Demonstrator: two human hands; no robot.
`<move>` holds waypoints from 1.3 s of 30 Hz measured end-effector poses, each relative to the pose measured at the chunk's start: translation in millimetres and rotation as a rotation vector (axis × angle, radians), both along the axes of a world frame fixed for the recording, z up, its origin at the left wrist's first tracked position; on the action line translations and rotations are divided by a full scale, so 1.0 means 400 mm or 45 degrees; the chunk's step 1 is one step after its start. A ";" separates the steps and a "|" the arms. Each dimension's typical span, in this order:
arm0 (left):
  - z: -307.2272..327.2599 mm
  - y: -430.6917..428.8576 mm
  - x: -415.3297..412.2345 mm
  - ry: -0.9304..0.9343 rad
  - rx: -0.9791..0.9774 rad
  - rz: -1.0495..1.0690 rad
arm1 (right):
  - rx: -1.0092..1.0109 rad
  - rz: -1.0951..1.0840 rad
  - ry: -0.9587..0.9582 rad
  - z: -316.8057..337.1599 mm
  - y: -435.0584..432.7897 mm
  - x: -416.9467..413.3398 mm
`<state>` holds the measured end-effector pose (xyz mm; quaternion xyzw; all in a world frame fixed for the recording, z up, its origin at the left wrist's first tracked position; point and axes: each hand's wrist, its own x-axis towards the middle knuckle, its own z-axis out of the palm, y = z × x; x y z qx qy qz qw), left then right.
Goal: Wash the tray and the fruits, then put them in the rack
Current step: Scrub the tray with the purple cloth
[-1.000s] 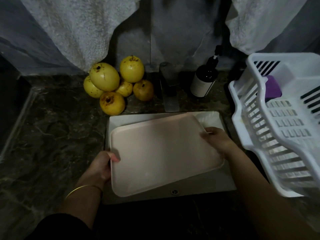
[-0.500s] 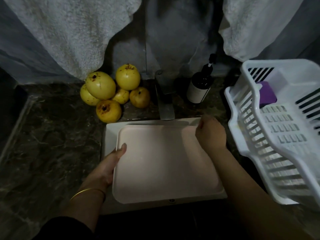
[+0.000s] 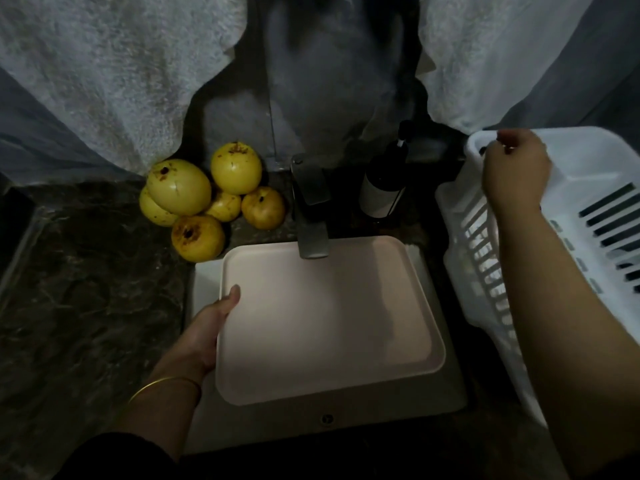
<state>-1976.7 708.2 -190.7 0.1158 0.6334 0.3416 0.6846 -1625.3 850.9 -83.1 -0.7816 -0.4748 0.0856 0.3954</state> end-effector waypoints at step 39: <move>-0.018 0.088 0.085 0.082 -0.039 -0.064 | -0.398 -0.416 -0.332 -0.112 0.086 0.205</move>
